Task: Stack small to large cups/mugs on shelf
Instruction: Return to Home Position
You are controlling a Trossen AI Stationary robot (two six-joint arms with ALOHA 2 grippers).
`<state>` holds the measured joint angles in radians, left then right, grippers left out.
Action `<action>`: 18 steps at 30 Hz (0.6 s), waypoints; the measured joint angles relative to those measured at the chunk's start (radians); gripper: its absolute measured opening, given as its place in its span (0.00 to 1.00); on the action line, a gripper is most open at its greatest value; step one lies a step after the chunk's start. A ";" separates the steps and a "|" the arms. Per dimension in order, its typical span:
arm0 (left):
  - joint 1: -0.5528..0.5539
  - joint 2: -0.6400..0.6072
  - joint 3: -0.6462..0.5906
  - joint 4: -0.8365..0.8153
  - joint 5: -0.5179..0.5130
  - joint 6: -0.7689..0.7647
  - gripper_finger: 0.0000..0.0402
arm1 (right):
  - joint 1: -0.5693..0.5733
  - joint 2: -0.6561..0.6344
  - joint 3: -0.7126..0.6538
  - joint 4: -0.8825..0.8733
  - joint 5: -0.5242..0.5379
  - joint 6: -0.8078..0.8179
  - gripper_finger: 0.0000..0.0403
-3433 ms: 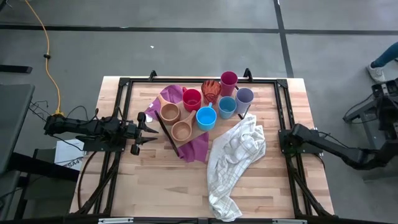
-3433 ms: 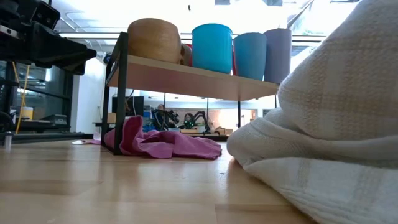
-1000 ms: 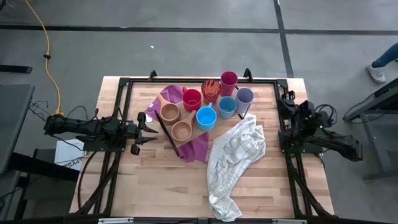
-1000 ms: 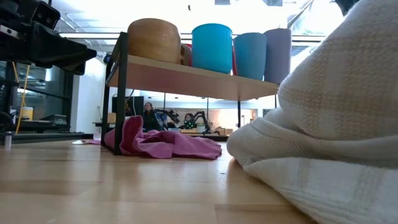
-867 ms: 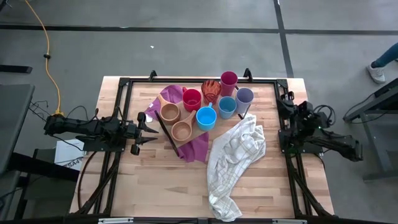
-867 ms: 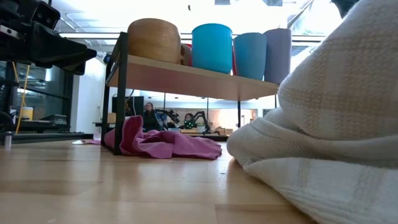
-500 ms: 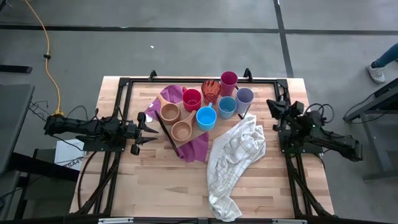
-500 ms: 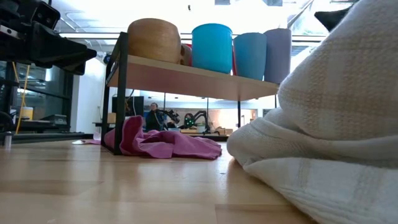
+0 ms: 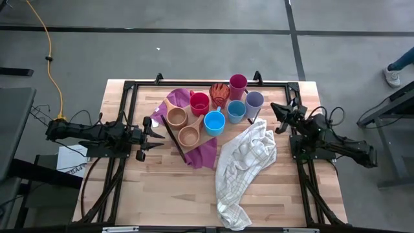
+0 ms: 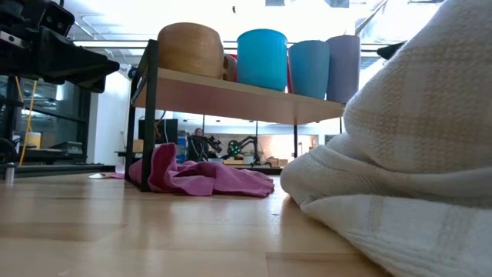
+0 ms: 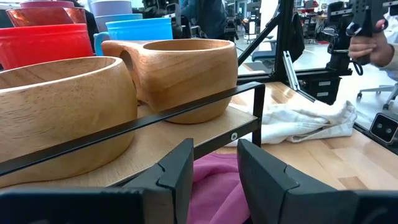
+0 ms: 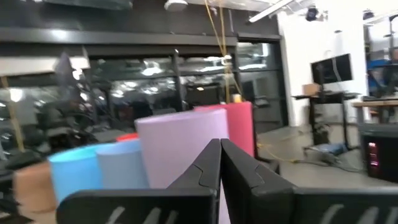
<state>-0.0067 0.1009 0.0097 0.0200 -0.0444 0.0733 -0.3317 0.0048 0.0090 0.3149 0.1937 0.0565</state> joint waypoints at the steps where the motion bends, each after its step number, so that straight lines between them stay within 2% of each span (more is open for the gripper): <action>1: 0.000 0.000 0.000 0.000 0.000 0.000 0.28 | 0.000 0.000 0.000 -0.012 0.011 -0.008 0.00; 10: 0.000 0.000 0.000 0.000 0.000 0.000 0.28 | 0.000 0.000 0.000 -0.121 0.013 -0.019 0.00; 18: 0.000 0.000 0.000 0.000 0.000 0.000 0.28 | 0.000 0.000 -0.001 -0.163 -0.091 -0.089 0.00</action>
<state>-0.0068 0.1009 0.0097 0.0200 -0.0441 0.0734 -0.3313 0.0048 0.0082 0.1523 0.1026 -0.0324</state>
